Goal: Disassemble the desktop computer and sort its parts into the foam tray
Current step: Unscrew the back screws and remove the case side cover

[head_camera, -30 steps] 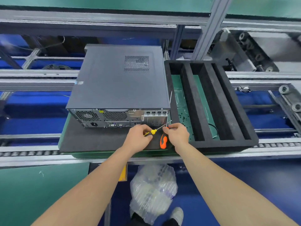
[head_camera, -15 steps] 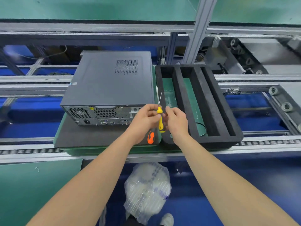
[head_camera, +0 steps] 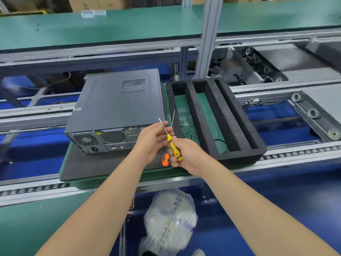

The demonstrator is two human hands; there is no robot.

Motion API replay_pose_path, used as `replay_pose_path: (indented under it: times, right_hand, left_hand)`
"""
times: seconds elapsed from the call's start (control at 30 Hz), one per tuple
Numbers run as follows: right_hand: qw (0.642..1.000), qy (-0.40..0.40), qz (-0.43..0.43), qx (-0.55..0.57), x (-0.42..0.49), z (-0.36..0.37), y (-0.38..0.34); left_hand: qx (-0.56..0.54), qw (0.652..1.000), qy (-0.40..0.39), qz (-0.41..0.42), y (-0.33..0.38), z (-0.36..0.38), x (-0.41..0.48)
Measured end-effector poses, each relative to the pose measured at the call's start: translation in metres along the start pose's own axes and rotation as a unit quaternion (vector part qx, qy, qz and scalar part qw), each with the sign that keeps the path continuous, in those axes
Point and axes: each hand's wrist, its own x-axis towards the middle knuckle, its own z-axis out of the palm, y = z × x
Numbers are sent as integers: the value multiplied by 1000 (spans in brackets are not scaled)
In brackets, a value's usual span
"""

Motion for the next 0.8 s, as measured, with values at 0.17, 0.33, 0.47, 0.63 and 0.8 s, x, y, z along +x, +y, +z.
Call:
replay_pose_path:
  times: [0.17, 0.33, 0.47, 0.63, 0.8]
  right_hand:
    - [998, 1, 42, 41, 0, 12, 20]
    - [997, 34, 45, 44, 6, 22, 25]
    - [997, 39, 28, 55, 11, 27, 27]
    - [996, 39, 30, 69, 11, 34, 30]
    - [983, -15, 43, 179, 7, 36, 32]
  left_hand:
    - [26, 997, -38, -58, -11, -18, 10]
    - [44, 995, -67, -59, -11, -30, 18]
    - [58, 995, -66, -54, -7, -36, 24]
    - [67, 994, -72, -48, -5, -40, 26]
    - [71, 993, -79, -50, -4, -40, 27]
